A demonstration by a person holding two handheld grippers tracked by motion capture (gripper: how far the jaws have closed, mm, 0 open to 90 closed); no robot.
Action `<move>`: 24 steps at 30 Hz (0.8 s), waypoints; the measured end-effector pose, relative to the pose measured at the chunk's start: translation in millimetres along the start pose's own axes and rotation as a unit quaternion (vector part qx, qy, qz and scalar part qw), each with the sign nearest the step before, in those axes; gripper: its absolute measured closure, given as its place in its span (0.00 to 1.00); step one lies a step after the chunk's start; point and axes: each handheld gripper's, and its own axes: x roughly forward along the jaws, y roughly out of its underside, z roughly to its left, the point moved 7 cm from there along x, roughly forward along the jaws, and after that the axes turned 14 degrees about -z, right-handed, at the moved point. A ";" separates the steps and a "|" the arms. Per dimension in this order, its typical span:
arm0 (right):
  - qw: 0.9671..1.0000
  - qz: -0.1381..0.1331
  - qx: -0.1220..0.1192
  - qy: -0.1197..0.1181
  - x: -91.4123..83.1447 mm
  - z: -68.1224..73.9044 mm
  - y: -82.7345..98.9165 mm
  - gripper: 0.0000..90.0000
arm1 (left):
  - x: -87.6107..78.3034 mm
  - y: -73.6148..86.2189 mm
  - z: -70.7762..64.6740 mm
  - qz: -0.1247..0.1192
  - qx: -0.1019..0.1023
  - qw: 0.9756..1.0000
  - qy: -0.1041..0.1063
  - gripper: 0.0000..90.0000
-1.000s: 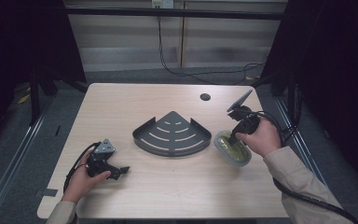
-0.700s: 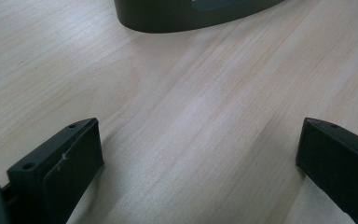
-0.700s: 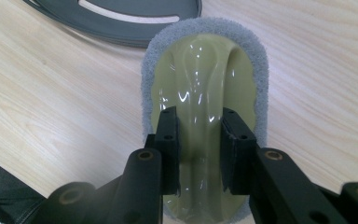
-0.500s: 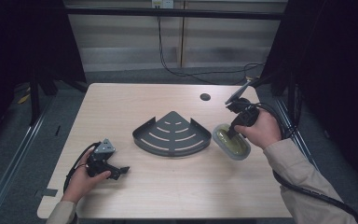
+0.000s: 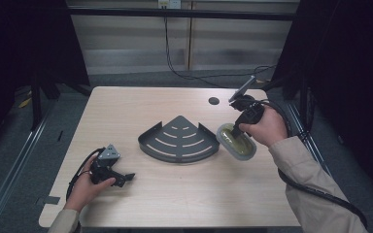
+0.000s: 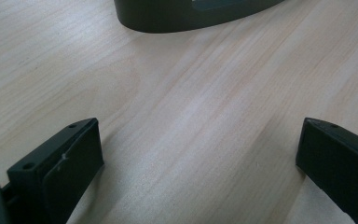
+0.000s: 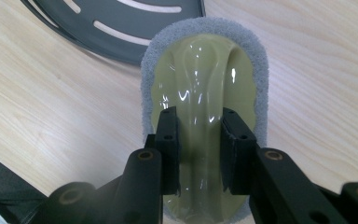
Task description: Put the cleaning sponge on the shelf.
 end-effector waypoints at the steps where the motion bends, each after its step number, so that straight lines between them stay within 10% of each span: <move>1: 1.000 0.000 0.000 0.000 0.0 0.0 0.0 0.80 | 0.0 0.0 0.0 0.000 0.000 1.000 0.000 0.00; 24: 1.000 -0.005 -0.012 -0.003 10.8 8.0 -28.6 0.80 | 0.0 0.0 0.0 0.000 0.000 1.000 0.000 0.00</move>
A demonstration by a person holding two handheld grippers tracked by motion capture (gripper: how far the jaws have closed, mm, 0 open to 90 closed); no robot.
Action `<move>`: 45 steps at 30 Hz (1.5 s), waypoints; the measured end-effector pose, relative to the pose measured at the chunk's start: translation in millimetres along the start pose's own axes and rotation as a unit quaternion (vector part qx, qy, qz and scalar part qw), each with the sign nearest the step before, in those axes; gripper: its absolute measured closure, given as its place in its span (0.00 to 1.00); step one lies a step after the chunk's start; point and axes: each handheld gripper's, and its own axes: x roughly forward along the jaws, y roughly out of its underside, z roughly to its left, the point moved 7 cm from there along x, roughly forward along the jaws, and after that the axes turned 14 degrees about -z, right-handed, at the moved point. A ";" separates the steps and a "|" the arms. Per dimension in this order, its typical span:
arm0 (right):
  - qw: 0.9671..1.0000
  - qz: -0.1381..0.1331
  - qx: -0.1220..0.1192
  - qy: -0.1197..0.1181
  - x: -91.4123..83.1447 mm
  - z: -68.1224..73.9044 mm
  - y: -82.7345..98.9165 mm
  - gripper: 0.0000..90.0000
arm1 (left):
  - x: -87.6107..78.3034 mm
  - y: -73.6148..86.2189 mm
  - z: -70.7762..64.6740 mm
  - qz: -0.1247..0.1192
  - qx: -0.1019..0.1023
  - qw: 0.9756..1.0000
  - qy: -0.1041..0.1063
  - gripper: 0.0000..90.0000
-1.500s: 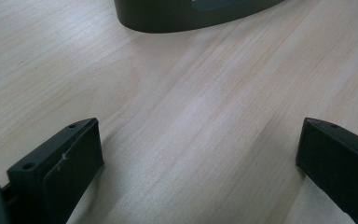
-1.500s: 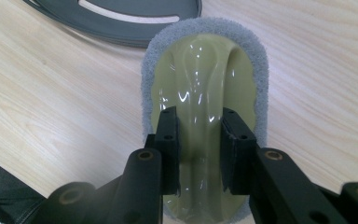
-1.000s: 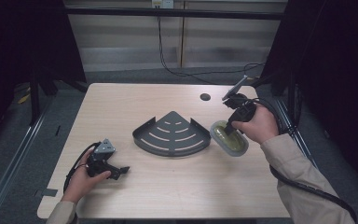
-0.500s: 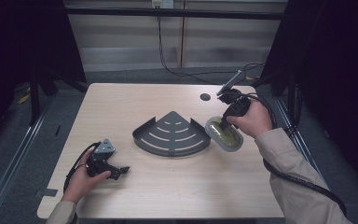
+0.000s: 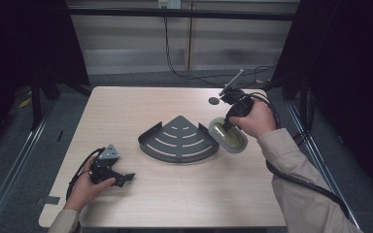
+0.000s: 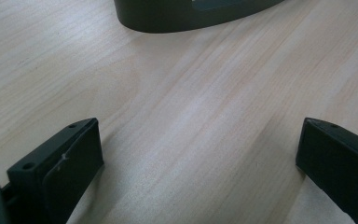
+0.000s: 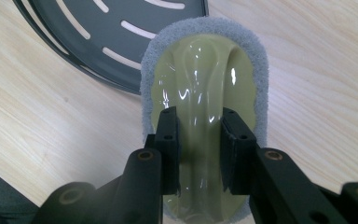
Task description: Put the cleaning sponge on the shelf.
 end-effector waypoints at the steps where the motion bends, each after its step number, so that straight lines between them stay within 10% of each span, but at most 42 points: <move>1: 1.000 0.001 -0.003 0.003 1.1 0.4 -2.4 0.80 | 0.0 0.0 0.0 0.000 0.000 1.000 0.000 0.00; 45: 1.000 -0.001 -0.029 -0.003 21.0 18.0 -42.6 0.80 | 0.1 0.0 -0.2 0.000 0.000 1.000 0.000 0.00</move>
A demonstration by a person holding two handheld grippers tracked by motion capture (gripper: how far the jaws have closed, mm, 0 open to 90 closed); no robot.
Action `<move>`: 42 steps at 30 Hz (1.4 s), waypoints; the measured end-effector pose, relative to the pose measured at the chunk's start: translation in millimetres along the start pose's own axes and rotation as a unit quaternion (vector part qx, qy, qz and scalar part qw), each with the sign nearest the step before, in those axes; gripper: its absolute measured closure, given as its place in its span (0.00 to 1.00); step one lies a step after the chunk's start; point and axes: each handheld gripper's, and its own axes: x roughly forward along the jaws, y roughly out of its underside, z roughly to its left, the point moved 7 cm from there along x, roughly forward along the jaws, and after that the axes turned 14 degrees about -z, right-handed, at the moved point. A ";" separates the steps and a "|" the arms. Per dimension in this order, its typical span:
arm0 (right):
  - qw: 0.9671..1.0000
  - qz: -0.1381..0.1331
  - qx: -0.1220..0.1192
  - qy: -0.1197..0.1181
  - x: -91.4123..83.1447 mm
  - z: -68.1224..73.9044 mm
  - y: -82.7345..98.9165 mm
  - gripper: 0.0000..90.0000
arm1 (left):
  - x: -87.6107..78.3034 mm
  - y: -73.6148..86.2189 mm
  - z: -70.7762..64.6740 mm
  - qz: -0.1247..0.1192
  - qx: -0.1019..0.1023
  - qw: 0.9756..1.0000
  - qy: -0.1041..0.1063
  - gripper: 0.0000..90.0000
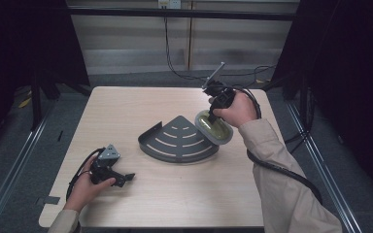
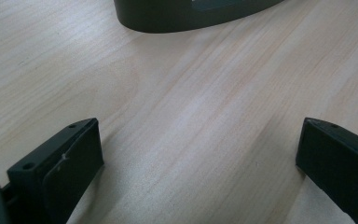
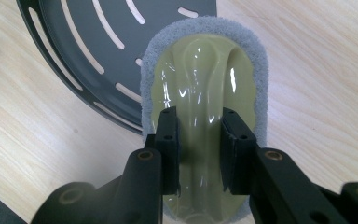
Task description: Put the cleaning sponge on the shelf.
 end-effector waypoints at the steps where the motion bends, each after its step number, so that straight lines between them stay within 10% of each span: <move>1: 1.000 0.001 -0.001 -0.002 0.8 0.3 -0.6 0.80 | 0.0 0.0 0.0 0.000 0.000 1.000 0.000 0.00; 42: 1.000 -0.007 -0.014 -0.018 24.1 14.1 -20.0 0.80 | 0.1 0.0 -0.2 0.000 0.000 1.000 0.000 0.00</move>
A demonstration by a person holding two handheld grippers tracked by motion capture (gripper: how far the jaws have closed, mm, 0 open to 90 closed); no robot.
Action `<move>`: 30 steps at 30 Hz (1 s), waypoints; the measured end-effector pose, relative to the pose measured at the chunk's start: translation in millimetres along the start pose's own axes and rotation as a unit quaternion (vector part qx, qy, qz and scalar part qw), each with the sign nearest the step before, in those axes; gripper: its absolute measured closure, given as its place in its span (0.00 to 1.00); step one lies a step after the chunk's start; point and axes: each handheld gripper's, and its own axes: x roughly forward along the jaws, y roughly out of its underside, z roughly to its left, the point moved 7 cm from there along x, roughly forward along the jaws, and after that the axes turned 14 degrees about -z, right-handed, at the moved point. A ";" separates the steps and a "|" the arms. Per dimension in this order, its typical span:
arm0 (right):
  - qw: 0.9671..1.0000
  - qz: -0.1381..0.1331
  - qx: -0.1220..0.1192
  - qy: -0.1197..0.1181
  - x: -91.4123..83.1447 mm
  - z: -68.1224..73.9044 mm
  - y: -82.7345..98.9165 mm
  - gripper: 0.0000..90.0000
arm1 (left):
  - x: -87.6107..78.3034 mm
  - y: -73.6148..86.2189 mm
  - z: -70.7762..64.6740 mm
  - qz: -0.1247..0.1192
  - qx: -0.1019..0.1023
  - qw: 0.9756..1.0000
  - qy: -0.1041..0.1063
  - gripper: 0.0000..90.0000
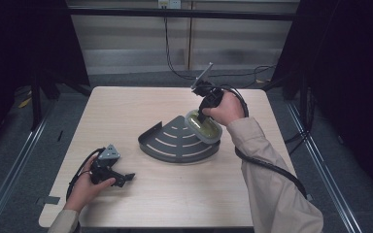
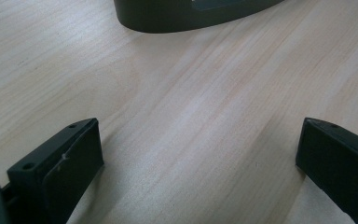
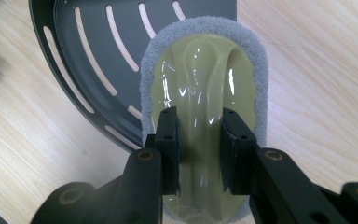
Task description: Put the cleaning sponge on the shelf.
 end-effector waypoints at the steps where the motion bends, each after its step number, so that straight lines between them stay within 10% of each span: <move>1: 1.000 0.000 -0.001 -0.001 0.8 0.1 -0.2 0.80 | 0.0 0.0 0.0 0.000 0.000 1.000 0.000 0.00; 30: 1.000 0.004 -0.011 -0.007 19.1 8.1 -2.4 0.79 | 0.0 0.0 0.0 0.000 0.000 1.000 0.000 0.00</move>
